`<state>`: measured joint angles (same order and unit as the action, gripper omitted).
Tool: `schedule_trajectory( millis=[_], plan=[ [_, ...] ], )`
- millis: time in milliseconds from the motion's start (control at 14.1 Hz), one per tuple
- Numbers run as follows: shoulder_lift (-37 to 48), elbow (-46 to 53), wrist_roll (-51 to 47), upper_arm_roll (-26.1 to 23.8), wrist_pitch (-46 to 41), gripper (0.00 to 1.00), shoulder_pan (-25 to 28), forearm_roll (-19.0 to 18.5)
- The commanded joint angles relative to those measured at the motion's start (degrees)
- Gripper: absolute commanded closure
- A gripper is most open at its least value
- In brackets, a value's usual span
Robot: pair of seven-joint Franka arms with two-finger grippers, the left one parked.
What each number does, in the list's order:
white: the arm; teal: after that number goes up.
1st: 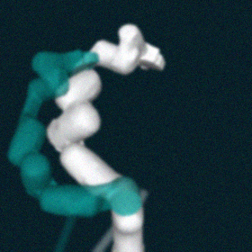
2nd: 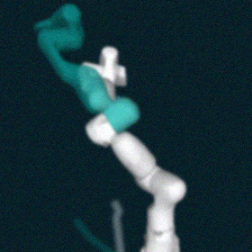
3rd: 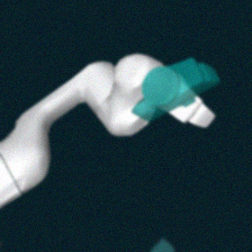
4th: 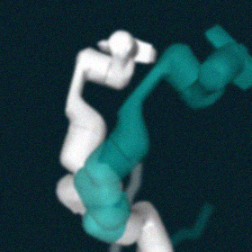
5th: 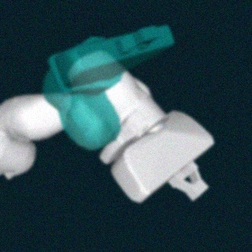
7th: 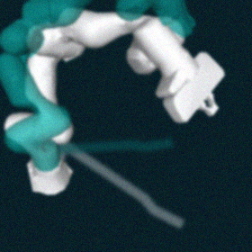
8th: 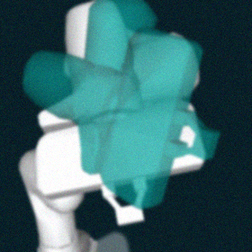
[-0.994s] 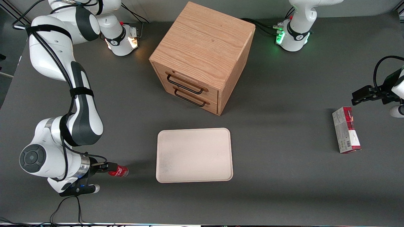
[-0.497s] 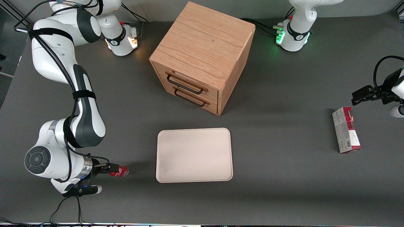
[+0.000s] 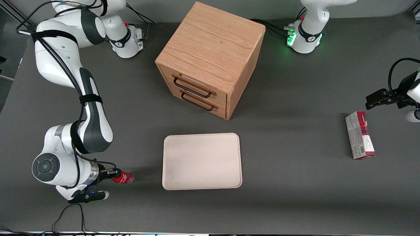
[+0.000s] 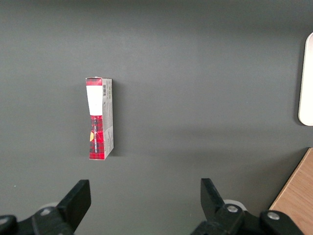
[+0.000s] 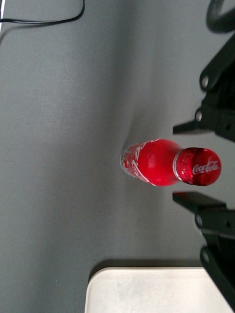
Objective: Place coke bottle on tray
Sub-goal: 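Close the right gripper around the bottle's body, then lift the bottle and carry it over the cream tray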
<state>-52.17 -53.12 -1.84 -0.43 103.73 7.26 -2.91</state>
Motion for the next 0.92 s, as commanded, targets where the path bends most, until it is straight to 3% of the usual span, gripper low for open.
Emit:
schedule_trajectory(
  millis=[0, 284, 852],
  plan=[
    [-0.65, 1.7, -1.41, -0.09, -1.42, 1.0, 0.3, -1.22],
    [-0.3, 1.61, -1.41, -0.09, -1.77, 1.0, 0.38, -1.3],
    [11.19, 1.44, -0.71, -0.18, -20.64, 1.0, 0.3, -0.34]
  ],
)
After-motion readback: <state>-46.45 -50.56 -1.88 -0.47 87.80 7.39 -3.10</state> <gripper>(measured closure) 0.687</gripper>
